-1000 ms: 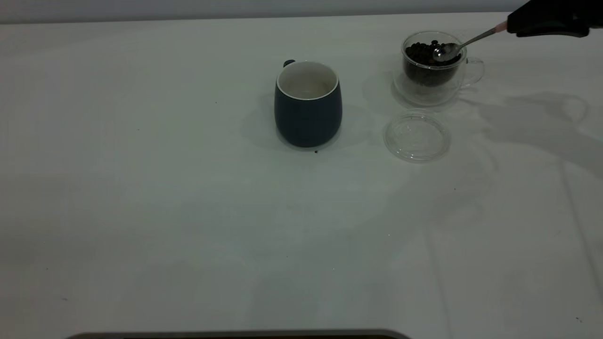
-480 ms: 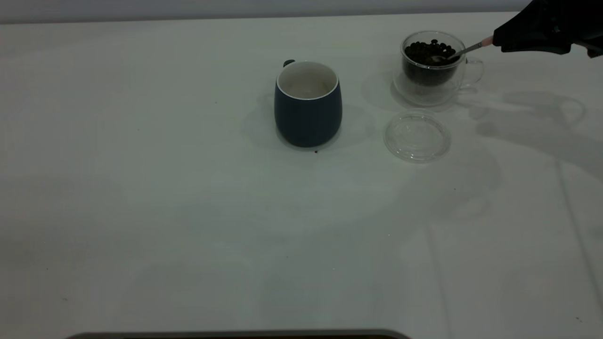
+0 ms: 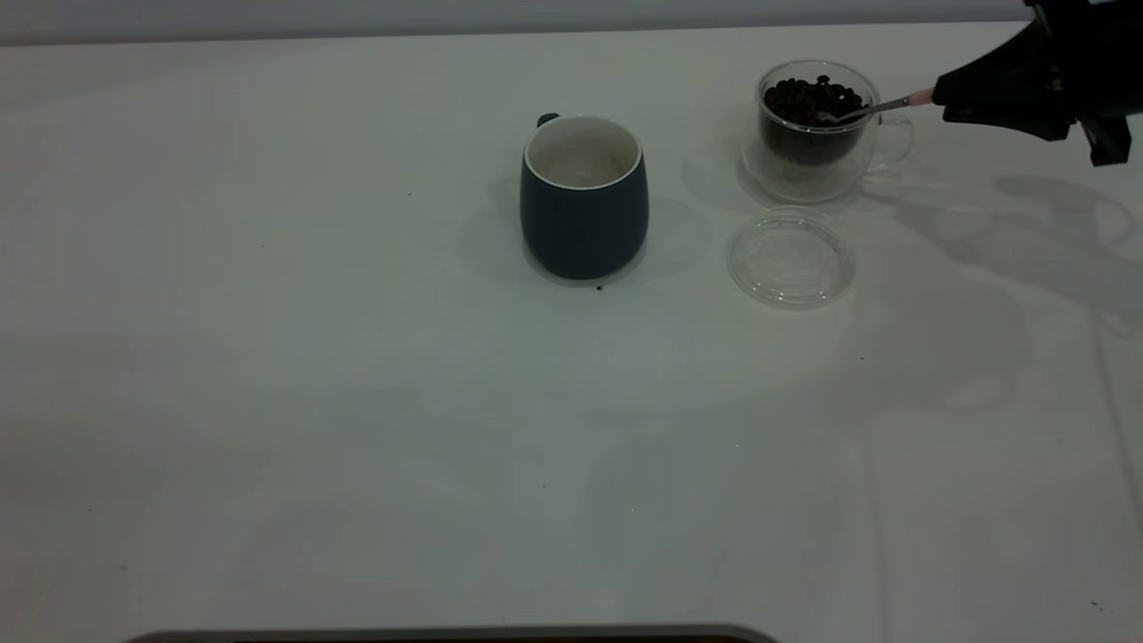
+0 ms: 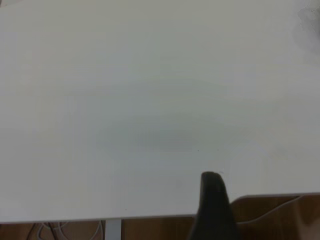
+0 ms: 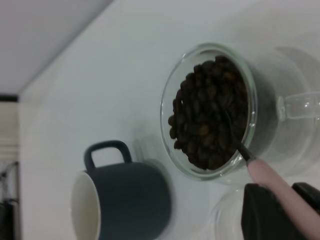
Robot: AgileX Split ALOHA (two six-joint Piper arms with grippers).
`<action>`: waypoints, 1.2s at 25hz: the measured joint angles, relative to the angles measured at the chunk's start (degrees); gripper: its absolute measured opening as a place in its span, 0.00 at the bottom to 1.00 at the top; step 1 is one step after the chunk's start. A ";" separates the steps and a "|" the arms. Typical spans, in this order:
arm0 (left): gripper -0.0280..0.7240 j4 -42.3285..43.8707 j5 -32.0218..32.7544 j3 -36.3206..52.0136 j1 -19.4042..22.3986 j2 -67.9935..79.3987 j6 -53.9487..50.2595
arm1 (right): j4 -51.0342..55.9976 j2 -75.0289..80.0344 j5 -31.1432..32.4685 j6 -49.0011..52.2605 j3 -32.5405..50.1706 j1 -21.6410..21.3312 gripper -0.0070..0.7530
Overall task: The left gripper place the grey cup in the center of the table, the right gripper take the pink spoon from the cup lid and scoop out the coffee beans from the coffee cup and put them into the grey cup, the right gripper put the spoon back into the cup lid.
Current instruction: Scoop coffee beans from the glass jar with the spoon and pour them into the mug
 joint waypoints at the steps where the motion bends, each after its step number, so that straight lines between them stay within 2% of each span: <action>1: 0.82 0.00 0.00 0.00 0.00 0.00 0.00 | 0.64 0.54 1.01 0.00 0.01 -0.47 0.15; 7: 0.82 0.00 0.00 0.00 0.00 0.00 -0.06 | 2.46 3.21 6.21 0.10 0.01 -2.79 0.15; 13: 0.82 0.00 0.00 0.00 0.00 0.00 -0.14 | 4.64 4.98 10.31 0.41 -0.06 -3.21 0.15; 23: 0.82 0.00 0.00 0.00 0.00 0.00 -0.14 | 5.61 5.33 14.90 0.90 -0.06 -4.90 0.15; 30: 0.82 0.00 0.00 0.00 0.00 0.00 -0.14 | 4.76 5.33 15.31 1.83 -0.06 -6.06 0.15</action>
